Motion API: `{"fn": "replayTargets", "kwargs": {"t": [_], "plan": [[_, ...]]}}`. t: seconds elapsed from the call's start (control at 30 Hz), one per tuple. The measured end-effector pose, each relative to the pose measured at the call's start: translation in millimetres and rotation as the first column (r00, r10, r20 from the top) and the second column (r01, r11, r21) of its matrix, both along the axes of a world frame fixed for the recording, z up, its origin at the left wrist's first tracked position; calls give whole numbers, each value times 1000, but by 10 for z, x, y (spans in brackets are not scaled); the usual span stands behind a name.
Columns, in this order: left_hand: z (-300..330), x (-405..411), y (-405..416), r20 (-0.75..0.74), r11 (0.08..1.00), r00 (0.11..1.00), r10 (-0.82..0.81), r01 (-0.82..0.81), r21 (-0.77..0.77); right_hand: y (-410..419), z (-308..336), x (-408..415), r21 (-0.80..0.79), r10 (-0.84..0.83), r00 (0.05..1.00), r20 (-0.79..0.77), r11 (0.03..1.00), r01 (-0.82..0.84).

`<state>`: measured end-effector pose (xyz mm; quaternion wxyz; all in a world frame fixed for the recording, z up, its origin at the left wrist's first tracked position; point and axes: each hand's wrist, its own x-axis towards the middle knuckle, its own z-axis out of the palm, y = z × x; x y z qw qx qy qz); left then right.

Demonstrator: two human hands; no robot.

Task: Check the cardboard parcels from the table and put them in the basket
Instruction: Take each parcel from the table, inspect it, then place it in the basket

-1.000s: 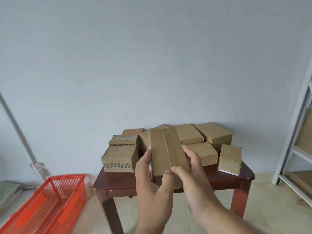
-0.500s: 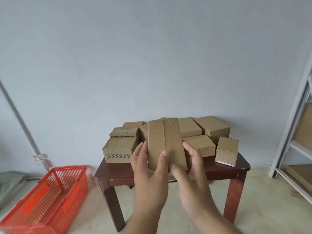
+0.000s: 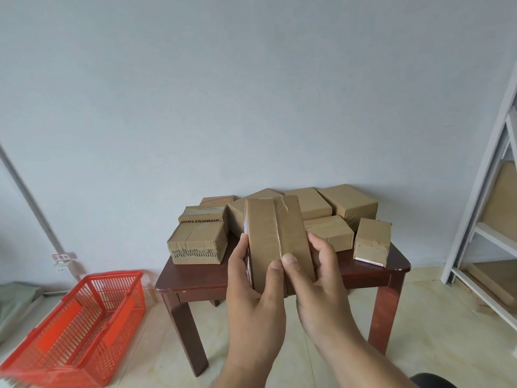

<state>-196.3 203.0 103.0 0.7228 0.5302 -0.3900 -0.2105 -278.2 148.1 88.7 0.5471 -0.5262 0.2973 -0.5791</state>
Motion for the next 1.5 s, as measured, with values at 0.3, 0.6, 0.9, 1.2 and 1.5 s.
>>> {"fn": "replayTargets", "kwargs": {"t": [0.3, 0.6, 0.9, 1.2, 1.5], "plan": [[21, -8, -20, -57, 997, 998, 14, -18, -80, 62, 0, -20, 5, 56, 998, 32, 998, -56], [-63, -12, 8, -24, 997, 999, 31, -33, -71, 68, -22, -12, -11, -15, 1000, -28, 1000, 14], [-15, 16, 65, -20, 995, 997, 78, -79, -54, 53, -57, -18, -5, -29, 998, -63, 1000, 29], [-98, 44, 47, -68, 995, 994, 89, -93, -44, 51, -26, -45, 28, -35, 991, -130, 999, 39], [-71, 34, 77, -39, 998, 999, -20, 18, -55, -2, 11, -63, -37, -58, 983, -174, 998, 52]]}}
